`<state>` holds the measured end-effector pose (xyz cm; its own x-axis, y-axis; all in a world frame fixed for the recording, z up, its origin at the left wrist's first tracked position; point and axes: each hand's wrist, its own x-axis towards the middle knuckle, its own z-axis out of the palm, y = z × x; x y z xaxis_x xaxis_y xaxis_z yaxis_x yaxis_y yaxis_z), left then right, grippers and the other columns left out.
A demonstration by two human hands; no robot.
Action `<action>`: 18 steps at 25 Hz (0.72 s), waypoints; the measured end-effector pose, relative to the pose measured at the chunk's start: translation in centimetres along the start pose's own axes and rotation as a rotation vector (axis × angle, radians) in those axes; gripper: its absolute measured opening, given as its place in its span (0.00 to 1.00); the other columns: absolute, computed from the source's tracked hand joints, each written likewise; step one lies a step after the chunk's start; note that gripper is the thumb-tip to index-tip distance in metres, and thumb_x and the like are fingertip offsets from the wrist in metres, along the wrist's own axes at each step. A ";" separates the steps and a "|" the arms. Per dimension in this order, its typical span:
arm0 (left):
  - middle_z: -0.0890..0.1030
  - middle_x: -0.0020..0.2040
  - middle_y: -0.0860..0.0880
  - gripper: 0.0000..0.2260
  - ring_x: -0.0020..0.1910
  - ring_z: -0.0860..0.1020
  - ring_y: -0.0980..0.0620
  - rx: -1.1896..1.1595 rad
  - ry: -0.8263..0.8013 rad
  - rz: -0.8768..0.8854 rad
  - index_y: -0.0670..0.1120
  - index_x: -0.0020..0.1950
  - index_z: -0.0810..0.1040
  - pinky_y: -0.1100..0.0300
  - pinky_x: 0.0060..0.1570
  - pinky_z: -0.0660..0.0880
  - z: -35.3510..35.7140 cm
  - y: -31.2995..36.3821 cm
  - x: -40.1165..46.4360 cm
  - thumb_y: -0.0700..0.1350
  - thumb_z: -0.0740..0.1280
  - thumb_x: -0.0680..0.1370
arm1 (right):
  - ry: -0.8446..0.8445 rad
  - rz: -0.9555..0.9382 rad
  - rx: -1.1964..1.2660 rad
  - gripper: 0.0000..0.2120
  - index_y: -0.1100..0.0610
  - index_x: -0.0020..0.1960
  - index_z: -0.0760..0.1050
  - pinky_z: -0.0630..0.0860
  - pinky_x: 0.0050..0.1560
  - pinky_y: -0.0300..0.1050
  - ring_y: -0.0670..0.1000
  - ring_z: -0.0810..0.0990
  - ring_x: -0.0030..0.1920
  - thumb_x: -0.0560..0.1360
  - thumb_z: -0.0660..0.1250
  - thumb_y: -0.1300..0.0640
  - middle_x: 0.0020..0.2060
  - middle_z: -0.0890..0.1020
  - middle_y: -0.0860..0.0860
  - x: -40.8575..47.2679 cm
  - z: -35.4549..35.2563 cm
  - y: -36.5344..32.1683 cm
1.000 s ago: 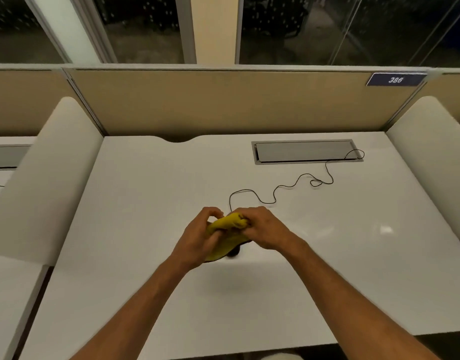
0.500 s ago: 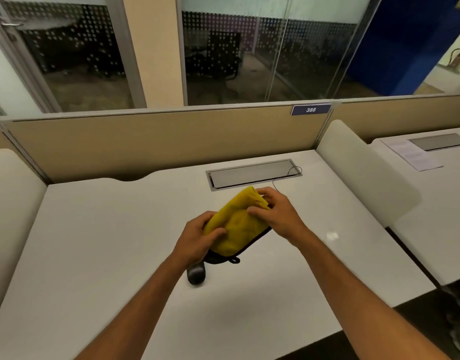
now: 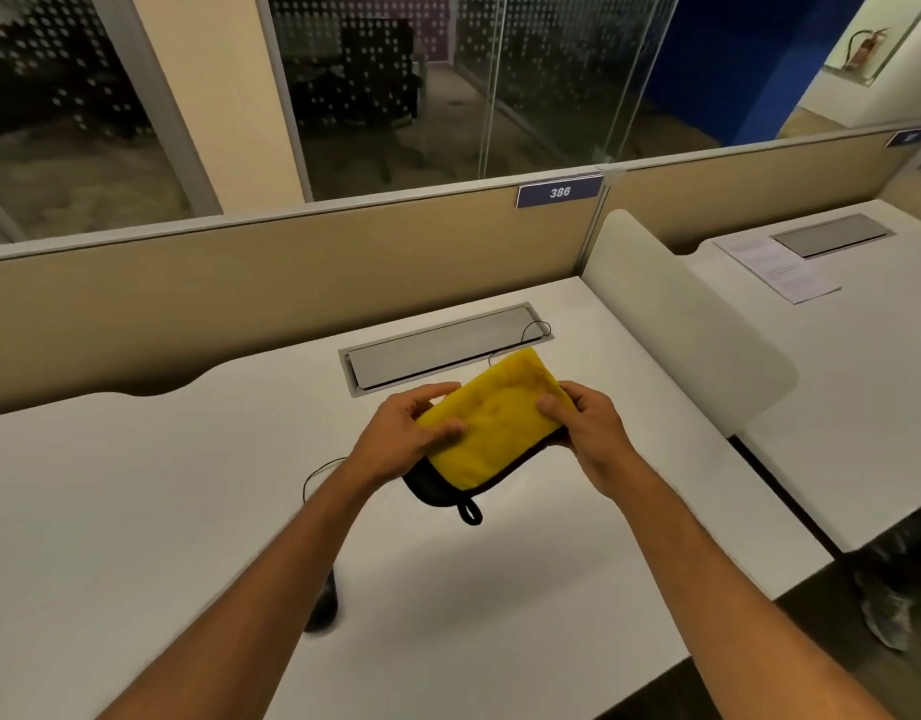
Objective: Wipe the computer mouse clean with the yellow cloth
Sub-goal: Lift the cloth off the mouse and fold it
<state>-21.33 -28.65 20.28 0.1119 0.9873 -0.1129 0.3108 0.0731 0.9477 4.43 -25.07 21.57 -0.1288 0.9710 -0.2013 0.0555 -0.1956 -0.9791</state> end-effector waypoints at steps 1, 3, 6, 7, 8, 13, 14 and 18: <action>0.81 0.58 0.52 0.23 0.54 0.80 0.52 0.009 -0.035 -0.050 0.59 0.69 0.75 0.55 0.52 0.81 0.4 0.0 1.7 0.57 0.74 0.74 | 0.030 0.016 0.002 0.10 0.56 0.58 0.79 0.82 0.45 0.50 0.60 0.82 0.54 0.78 0.69 0.55 0.52 0.83 0.55 1.5 -1.2 0.3; 0.79 0.58 0.48 0.24 0.56 0.80 0.47 -0.027 -0.090 -0.153 0.57 0.66 0.75 0.50 0.55 0.81 1.6 -0.1 5.3 0.52 0.75 0.71 | 0.083 0.043 0.009 0.11 0.57 0.59 0.78 0.82 0.46 0.49 0.60 0.81 0.55 0.78 0.68 0.56 0.53 0.83 0.56 4.7 -3.7 0.9; 0.79 0.56 0.45 0.19 0.55 0.80 0.43 -0.173 -0.067 -0.237 0.54 0.61 0.76 0.50 0.51 0.83 4.3 -0.3 11.3 0.43 0.75 0.72 | 0.140 0.048 0.013 0.12 0.56 0.61 0.77 0.82 0.43 0.49 0.59 0.82 0.53 0.78 0.70 0.57 0.54 0.82 0.56 10.4 -8.0 1.9; 0.80 0.55 0.45 0.18 0.54 0.81 0.43 -0.189 -0.045 -0.242 0.54 0.60 0.76 0.50 0.50 0.83 5.5 -0.5 13.5 0.42 0.75 0.73 | 0.169 0.045 0.012 0.14 0.54 0.62 0.76 0.83 0.43 0.50 0.57 0.83 0.52 0.77 0.70 0.58 0.54 0.82 0.55 12.4 -9.4 2.4; 0.80 0.55 0.44 0.17 0.52 0.81 0.43 -0.189 -0.016 -0.239 0.54 0.60 0.76 0.51 0.49 0.83 6.7 -0.7 15.6 0.43 0.75 0.74 | 0.207 0.046 0.006 0.14 0.52 0.62 0.74 0.83 0.42 0.50 0.55 0.83 0.51 0.77 0.70 0.58 0.54 0.82 0.54 14.2 -10.7 2.8; 0.80 0.58 0.49 0.14 0.55 0.78 0.50 -0.112 0.140 -0.152 0.53 0.61 0.80 0.55 0.52 0.82 14.1 -3.3 27.0 0.47 0.74 0.76 | 0.357 0.065 -0.103 0.12 0.46 0.51 0.71 0.84 0.40 0.50 0.54 0.84 0.47 0.76 0.69 0.61 0.49 0.82 0.55 23.0 -17.4 6.7; 0.80 0.58 0.49 0.14 0.55 0.78 0.50 -0.102 0.147 -0.154 0.52 0.61 0.80 0.57 0.52 0.81 15.7 -4.1 29.3 0.46 0.74 0.76 | 0.392 0.066 -0.148 0.11 0.46 0.50 0.71 0.83 0.38 0.48 0.53 0.83 0.46 0.76 0.69 0.61 0.47 0.83 0.54 24.7 -18.5 7.7; 0.80 0.57 0.49 0.14 0.55 0.78 0.50 -0.049 0.154 -0.197 0.49 0.61 0.81 0.65 0.50 0.76 20.9 -7.2 36.4 0.44 0.74 0.75 | 0.519 0.102 -0.294 0.10 0.50 0.53 0.73 0.74 0.33 0.36 0.48 0.81 0.43 0.76 0.70 0.59 0.45 0.81 0.51 30.1 -21.9 11.2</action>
<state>0.25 3.79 3.13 -0.0925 0.9629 -0.2536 0.2663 0.2694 0.9255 22.88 5.02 5.18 0.3876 0.9040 -0.1805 0.3235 -0.3167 -0.8917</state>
